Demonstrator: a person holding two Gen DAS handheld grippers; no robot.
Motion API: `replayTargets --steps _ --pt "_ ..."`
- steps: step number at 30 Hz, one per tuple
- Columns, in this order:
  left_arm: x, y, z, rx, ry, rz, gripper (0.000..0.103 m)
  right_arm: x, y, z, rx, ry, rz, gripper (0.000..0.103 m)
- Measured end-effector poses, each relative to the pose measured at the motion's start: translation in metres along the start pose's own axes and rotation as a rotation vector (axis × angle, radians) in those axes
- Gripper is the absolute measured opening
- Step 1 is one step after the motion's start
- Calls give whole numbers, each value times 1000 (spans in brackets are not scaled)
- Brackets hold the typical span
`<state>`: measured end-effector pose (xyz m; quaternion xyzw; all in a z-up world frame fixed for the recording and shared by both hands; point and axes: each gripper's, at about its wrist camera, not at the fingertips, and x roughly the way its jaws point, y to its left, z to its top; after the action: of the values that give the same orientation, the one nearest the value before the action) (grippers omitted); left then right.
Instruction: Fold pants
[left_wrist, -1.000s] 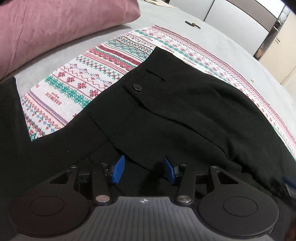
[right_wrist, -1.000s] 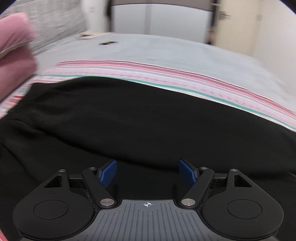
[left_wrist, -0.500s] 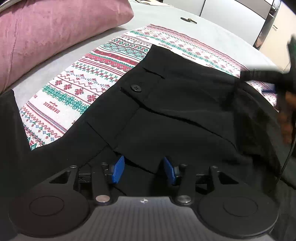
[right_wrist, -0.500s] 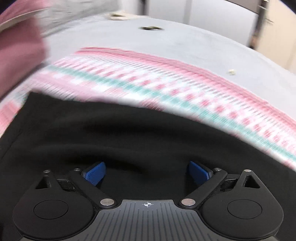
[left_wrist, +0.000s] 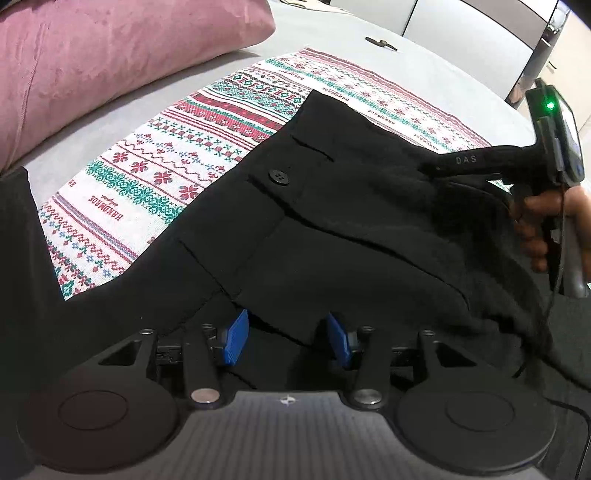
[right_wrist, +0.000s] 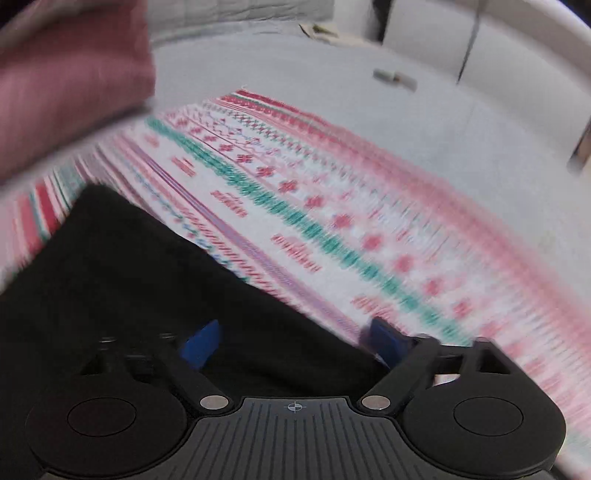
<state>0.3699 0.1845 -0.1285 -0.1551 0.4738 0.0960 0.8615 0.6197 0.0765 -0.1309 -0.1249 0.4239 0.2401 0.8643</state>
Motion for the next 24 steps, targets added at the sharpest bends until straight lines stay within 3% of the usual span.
replayTargets --steps 1,2,4,5,7,12,16,18,24 --pt "0 0 0 1 0 0 77 -2 1 0 -16 4 10 71" --pt "0 0 0 2 0 0 77 -6 4 1 -40 8 21 49" --pt "0 0 0 2 -2 4 77 -20 19 4 -99 20 -10 17" --pt "0 -1 0 3 -3 5 77 -23 28 5 -142 24 -39 11" --pt "0 -1 -1 4 -6 7 77 -38 45 3 -222 -5 -79 8" --pt "0 1 -1 0 -12 5 77 -105 69 -21 -256 -129 -103 6" --pt "-3 5 -2 -22 -14 -5 77 -168 110 -72 -328 -211 -147 6" --pt "-5 9 -2 -48 -14 -12 76 -196 129 -105 -327 -231 -128 6" --pt "-16 22 -4 -113 -13 -35 77 -206 167 -179 -287 -227 -153 5"
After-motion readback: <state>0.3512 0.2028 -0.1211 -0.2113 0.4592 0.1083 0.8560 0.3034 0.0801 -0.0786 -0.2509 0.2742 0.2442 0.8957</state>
